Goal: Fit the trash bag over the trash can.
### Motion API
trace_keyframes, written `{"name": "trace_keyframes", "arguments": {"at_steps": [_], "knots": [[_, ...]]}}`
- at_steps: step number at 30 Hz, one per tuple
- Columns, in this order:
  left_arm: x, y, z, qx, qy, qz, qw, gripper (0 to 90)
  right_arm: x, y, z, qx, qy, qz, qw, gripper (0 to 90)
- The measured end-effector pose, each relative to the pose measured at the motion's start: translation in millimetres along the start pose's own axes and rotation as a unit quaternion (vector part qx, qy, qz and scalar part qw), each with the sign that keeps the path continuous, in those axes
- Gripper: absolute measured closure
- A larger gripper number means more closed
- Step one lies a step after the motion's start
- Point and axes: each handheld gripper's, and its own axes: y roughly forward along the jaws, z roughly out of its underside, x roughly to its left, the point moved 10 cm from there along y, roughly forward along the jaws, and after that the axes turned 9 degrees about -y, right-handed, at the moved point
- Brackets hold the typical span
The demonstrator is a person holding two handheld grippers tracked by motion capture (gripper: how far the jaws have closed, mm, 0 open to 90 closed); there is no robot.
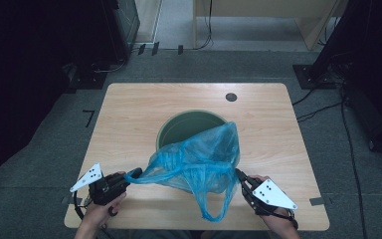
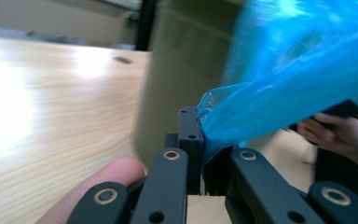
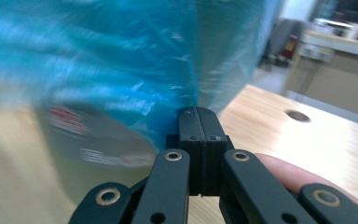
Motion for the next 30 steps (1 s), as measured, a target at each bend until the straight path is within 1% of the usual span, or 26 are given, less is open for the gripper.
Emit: {"name": "trace_keyframes", "arguments": {"at_steps": [1, 2, 3, 4, 5, 7, 8, 9, 11, 13, 15, 17, 18, 20, 22, 23, 24, 25, 27, 28, 29, 30], "knots": [[6.1, 2.3, -2.3, -0.007, -0.011, -0.021, 0.9997, 86.5, -2.6, 1.7, 0.5, 0.002, 0.000, 0.008, 1.0000, 90.0], [9.7, 3.8, -3.6, -0.011, -0.020, -0.031, 0.9993, 86.2, -5.8, 3.6, -0.2, 0.004, 0.008, 0.019, 0.9998, 90.0], [14.4, 6.3, -5.6, -0.017, -0.033, -0.044, 0.9983, 86.6, -8.2, 4.9, -1.3, 0.003, 0.011, 0.026, 0.9996, 90.0], [16.9, 8.8, -7.1, -0.021, -0.040, -0.052, 0.9976, 86.8, -11.3, 7.0, -2.7, 0.001, 0.017, 0.034, 0.9993, 90.0], [17.5, 10.7, -7.7, -0.022, -0.043, -0.056, 0.9973, 87.2, -12.5, 8.6, -3.1, 0.001, 0.020, 0.038, 0.9991, 90.0], [18.5, 16.1, -7.1, -0.015, -0.038, -0.070, 0.9967, 87.7, -12.1, 10.8, -2.8, 0.001, 0.022, 0.039, 0.9990, 90.0], [18.0, 17.7, -5.9, -0.010, -0.037, -0.071, 0.9967, 88.2, -10.1, 11.8, -1.8, 0.003, 0.017, 0.038, 0.9992, 90.0], [17.3, 19.7, -4.1, -0.006, -0.033, -0.072, 0.9968, 88.3, -8.5, 12.2, -0.9, 0.006, 0.007, 0.040, 0.9992, 90.0], [15.8, 24.1, 2.4, 0.009, -0.027, -0.074, 0.9969, 88.3, -3.0, 14.7, 1.4, 0.018, -0.023, 0.049, 0.9984, 90.0], [14.8, 32.3, 9.7, 0.026, -0.025, -0.081, 0.9961, 88.3, 1.1, 19.4, 1.4, 0.025, -0.035, 0.056, 0.9975, 90.0], [14.5, 42.0, 13.3, 0.036, -0.031, -0.092, 0.9946, 88.1, 3.1, 25.8, 0.2, 0.028, -0.029, 0.064, 0.9971, 90.0], [15.5, 49.6, 13.0, 0.038, -0.040, -0.107, 0.9927, 88.2, 2.0, 32.4, 0.9, 0.034, -0.017, 0.073, 0.9966, 90.0], [17.2, 51.3, 11.4, 0.036, -0.041, -0.116, 0.9918, 88.3, 0.9, 35.3, 1.4, 0.036, -0.014, 0.076, 0.9964, 90.0], [21.7, 52.3, 6.5, 0.025, -0.054, -0.128, 0.9899, 88.4, -1.7, 40.1, 2.0, 0.039, 0.004, 0.078, 0.9962, 90.0], [27.5, 50.8, 1.4, 0.011, -0.067, -0.141, 0.9877, 88.6, -4.8, 44.7, 1.1, 0.040, 0.017, 0.080, 0.9959, 90.0], [30.6, 49.2, -1.1, 0.003, -0.074, -0.147, 0.9863, 88.6, -5.9, 47.4, 0.2, 0.039, 0.021, 0.080, 0.9958, 90.0], [34.0, 46.5, -3.8, -0.007, -0.081, -0.156, 0.9844, 88.6, -6.2, 50.5, -0.6, 0.039, 0.029, 0.078, 0.9958, 90.0], [38.1, 42.3, -7.2, -0.020, -0.094, -0.164, 0.9818, 88.6, -7.0, 53.3, -1.3, 0.039, 0.037, 0.077, 0.9956, 90.0], [42.0, 34.8, -11.0, -0.038, -0.107, -0.168, 0.9792, 88.6, -6.6, 57.0, -2.7, 0.037, 0.052, 0.071, 0.9955, 90.0], [42.1, 30.4, -12.9, -0.048, -0.110, -0.162, 0.9794, 88.6, -5.4, 57.3, -3.3, 0.034, 0.058, 0.066, 0.9955, 90.0], [40.8, 26.5, -14.0, -0.055, -0.115, -0.149, 0.9805, 88.5, -4.0, 56.3, -3.9, 0.031, 0.062, 0.061, 0.9957, 90.0], [38.4, 23.1, -13.8, -0.057, -0.118, -0.127, 0.9831, 88.3, -2.5, 54.2, -4.9, 0.026, 0.063, 0.054, 0.9962, 90.0]]}}
